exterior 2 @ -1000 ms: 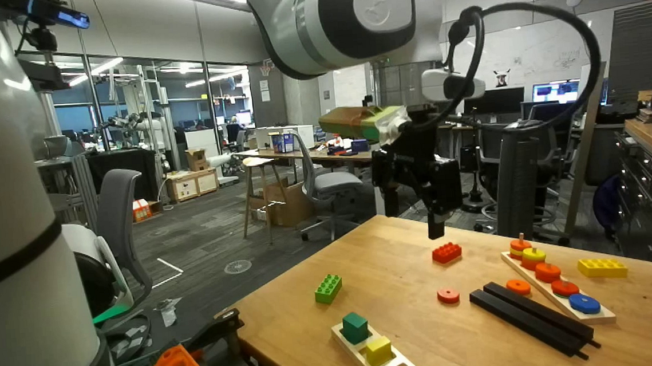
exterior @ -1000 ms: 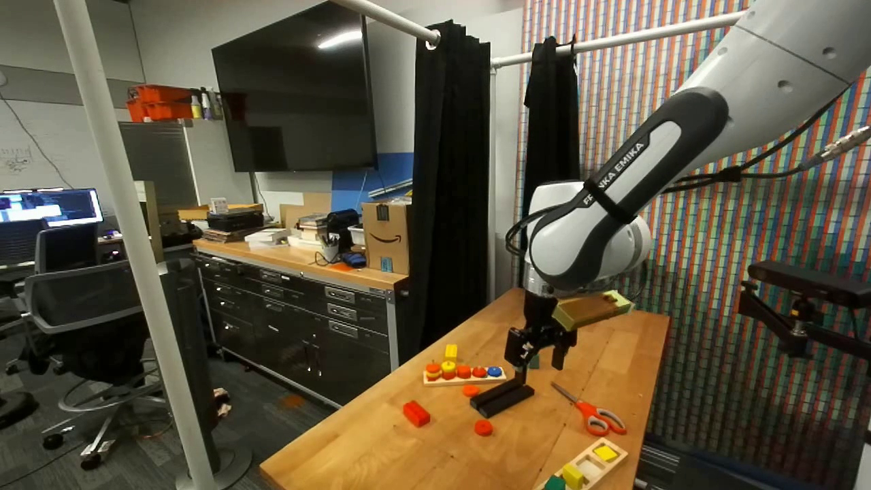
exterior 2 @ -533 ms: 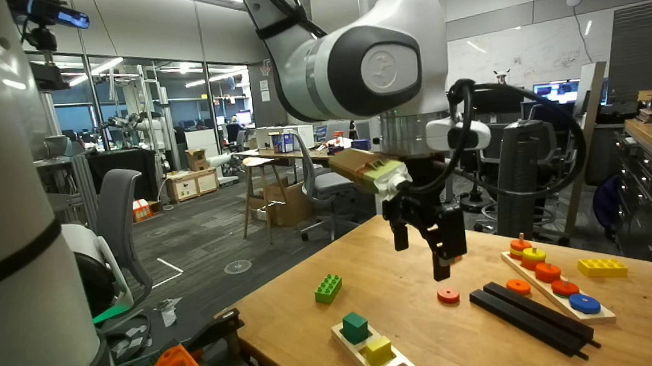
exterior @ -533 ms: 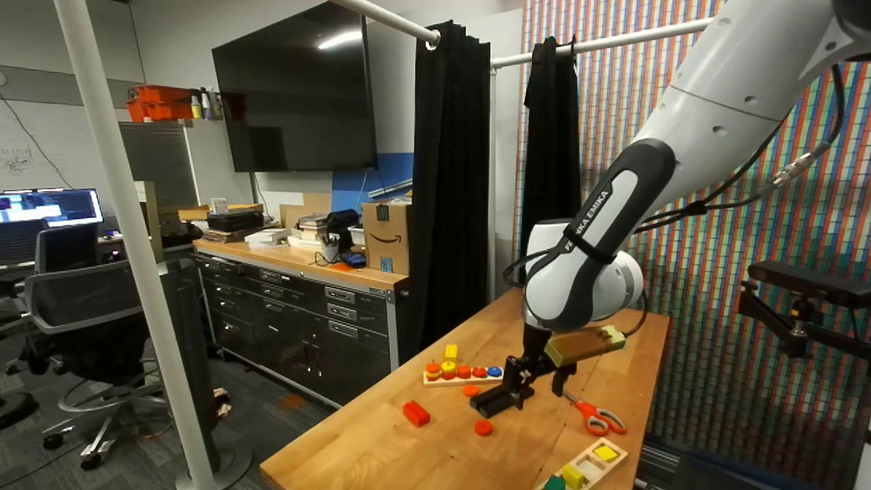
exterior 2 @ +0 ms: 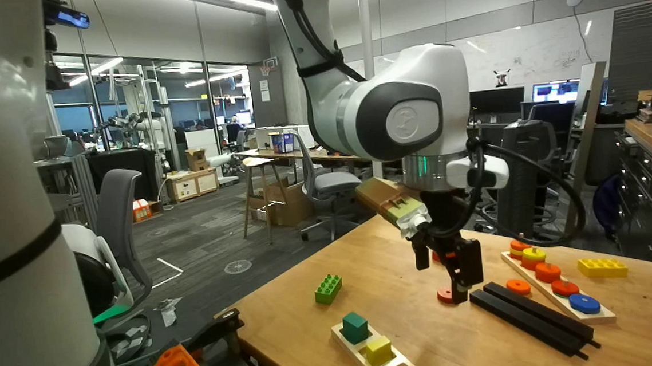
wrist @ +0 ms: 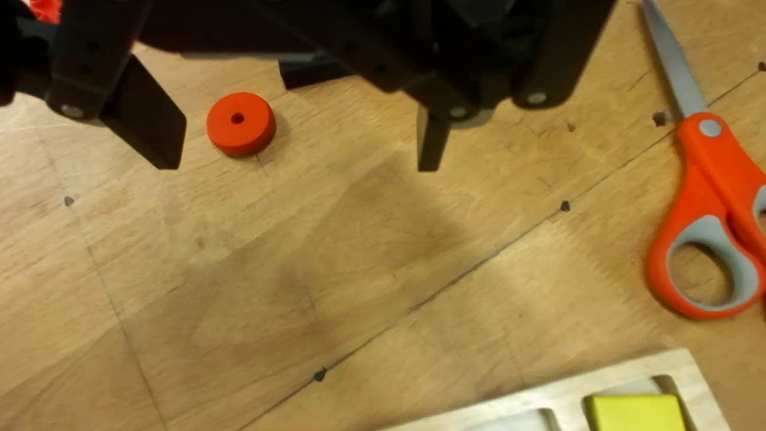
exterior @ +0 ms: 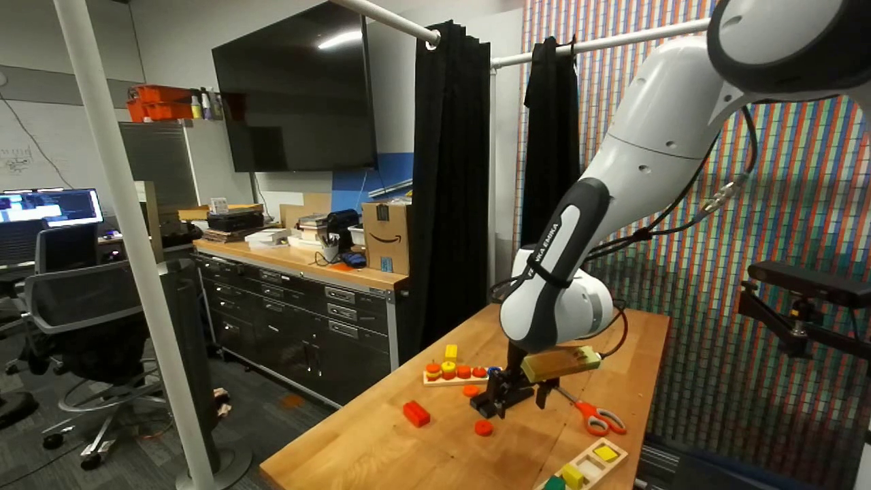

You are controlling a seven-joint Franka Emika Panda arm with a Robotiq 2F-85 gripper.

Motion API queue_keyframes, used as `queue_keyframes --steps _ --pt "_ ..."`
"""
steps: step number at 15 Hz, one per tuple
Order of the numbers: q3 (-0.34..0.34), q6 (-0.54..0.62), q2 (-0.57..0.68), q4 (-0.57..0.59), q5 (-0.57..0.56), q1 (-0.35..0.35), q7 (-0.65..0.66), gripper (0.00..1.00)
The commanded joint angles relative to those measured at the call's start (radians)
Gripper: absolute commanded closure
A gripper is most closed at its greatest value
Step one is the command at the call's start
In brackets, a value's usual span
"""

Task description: Place the orange ring on the left on the wooden board

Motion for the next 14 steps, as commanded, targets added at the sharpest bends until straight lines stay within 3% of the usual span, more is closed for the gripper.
queue_keyframes --steps 1,7,14 --pt "0.019 0.005 0.123 0.126 0.038 -0.015 -0.021 0.00" --pt "0.019 -0.032 0.259 0.272 0.033 -0.026 -0.013 0.00" --pt "0.022 -0.059 0.291 0.324 0.026 -0.007 0.006 0.00"
